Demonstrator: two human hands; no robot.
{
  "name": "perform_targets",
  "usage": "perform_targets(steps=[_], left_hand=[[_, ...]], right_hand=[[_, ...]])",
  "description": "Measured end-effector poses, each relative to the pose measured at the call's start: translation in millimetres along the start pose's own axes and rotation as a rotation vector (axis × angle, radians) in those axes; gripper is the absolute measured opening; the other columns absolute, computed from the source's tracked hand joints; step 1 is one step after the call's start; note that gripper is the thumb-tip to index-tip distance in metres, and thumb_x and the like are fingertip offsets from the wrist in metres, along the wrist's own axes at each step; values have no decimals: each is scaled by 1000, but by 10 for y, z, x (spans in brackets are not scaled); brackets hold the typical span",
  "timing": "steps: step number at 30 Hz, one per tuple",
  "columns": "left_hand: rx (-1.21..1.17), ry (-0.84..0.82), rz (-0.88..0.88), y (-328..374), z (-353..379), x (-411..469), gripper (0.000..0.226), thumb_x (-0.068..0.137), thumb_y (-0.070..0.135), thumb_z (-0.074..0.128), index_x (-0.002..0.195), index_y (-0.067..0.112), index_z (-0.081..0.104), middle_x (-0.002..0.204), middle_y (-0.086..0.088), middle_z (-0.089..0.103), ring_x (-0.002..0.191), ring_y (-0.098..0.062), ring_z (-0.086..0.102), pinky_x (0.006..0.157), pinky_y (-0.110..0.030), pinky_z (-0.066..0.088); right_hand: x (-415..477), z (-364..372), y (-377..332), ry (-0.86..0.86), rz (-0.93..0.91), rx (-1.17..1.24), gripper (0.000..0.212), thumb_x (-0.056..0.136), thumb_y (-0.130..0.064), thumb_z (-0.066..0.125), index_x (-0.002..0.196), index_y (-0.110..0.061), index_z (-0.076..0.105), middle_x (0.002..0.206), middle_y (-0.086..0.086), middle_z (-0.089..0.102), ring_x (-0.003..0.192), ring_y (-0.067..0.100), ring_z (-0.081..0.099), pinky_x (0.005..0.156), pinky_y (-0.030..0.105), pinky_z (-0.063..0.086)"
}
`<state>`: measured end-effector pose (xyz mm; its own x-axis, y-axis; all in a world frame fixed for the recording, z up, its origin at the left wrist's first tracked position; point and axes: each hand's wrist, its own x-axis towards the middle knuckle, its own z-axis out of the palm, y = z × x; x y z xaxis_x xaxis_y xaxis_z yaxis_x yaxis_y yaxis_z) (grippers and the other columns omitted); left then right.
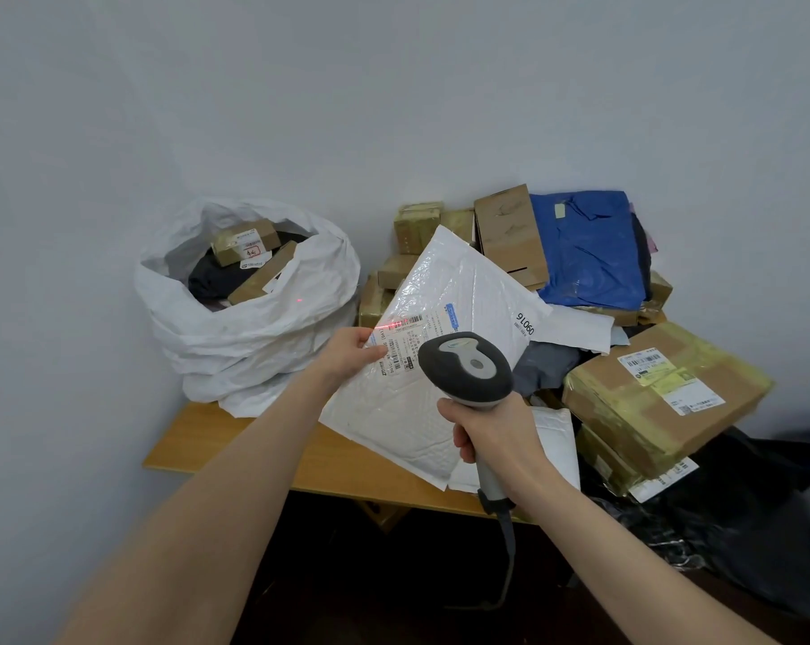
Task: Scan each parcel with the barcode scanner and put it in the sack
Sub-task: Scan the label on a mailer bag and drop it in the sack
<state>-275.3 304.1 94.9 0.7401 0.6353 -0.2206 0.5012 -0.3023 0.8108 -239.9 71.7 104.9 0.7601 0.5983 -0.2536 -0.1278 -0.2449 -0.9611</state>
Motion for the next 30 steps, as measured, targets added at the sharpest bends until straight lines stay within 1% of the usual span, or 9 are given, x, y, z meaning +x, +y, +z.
perform_targets(steps=[4, 6, 8, 15, 21, 25, 27, 30], left_hand=[[10, 13, -3, 26, 4, -35, 19, 91, 16, 65, 110, 12, 67, 115, -6, 69, 109, -25, 63, 101, -49, 47], [17, 23, 2, 40, 16, -55, 16, 91, 16, 64, 106, 15, 67, 115, -5, 68, 109, -23, 63, 101, -46, 48], [11, 22, 9, 54, 22, -80, 10, 92, 15, 63, 101, 18, 66, 110, -3, 69, 107, -22, 64, 100, -43, 49], [-4, 34, 1, 101, 46, -168, 11, 92, 15, 63, 102, 16, 66, 112, -4, 69, 110, -24, 63, 102, -48, 47], [7, 53, 0, 110, 65, -196, 19, 92, 15, 63, 111, 12, 67, 119, -7, 67, 114, -26, 60, 104, -49, 45], [1, 54, 0, 108, 78, -228, 17, 92, 14, 63, 108, 12, 67, 117, -7, 68, 113, -25, 61, 103, -47, 45], [6, 53, 9, 118, 80, -252, 19, 92, 14, 63, 111, 12, 67, 117, -6, 68, 114, -23, 60, 104, -45, 45], [11, 58, 13, 120, 83, -278, 17, 92, 13, 62, 108, 11, 66, 116, -7, 69, 104, -19, 64, 99, -40, 49]], right_hand=[[-13, -15, -7, -14, -8, 15, 20, 84, -15, 71, 67, -7, 62, 47, -1, 58, 35, 4, 50, 40, 14, 41], [-19, -24, -8, -21, -10, 14, 20, 83, -15, 71, 67, -8, 62, 46, -1, 58, 35, 5, 51, 40, 14, 41], [-25, -32, -9, -25, -13, 34, 20, 84, -14, 71, 67, -8, 62, 46, -1, 58, 35, 6, 50, 40, 15, 41], [-65, -44, -21, -59, -11, 131, 14, 83, -15, 71, 75, -5, 66, 50, 4, 64, 36, 9, 53, 41, 18, 43], [-72, -82, 15, -65, -16, 38, 23, 83, -15, 70, 62, -6, 64, 47, 1, 62, 36, 8, 53, 42, 17, 43], [-85, -113, 22, -72, -13, 43, 23, 82, -13, 69, 61, -6, 63, 46, 1, 60, 36, 8, 52, 41, 17, 42], [-95, -133, 19, -75, -18, 48, 22, 82, -12, 69, 62, -7, 63, 46, 0, 60, 35, 7, 51, 41, 16, 42], [-117, -164, 25, -89, -18, 47, 21, 82, -11, 68, 62, -6, 62, 46, 0, 59, 36, 8, 50, 41, 16, 41]])
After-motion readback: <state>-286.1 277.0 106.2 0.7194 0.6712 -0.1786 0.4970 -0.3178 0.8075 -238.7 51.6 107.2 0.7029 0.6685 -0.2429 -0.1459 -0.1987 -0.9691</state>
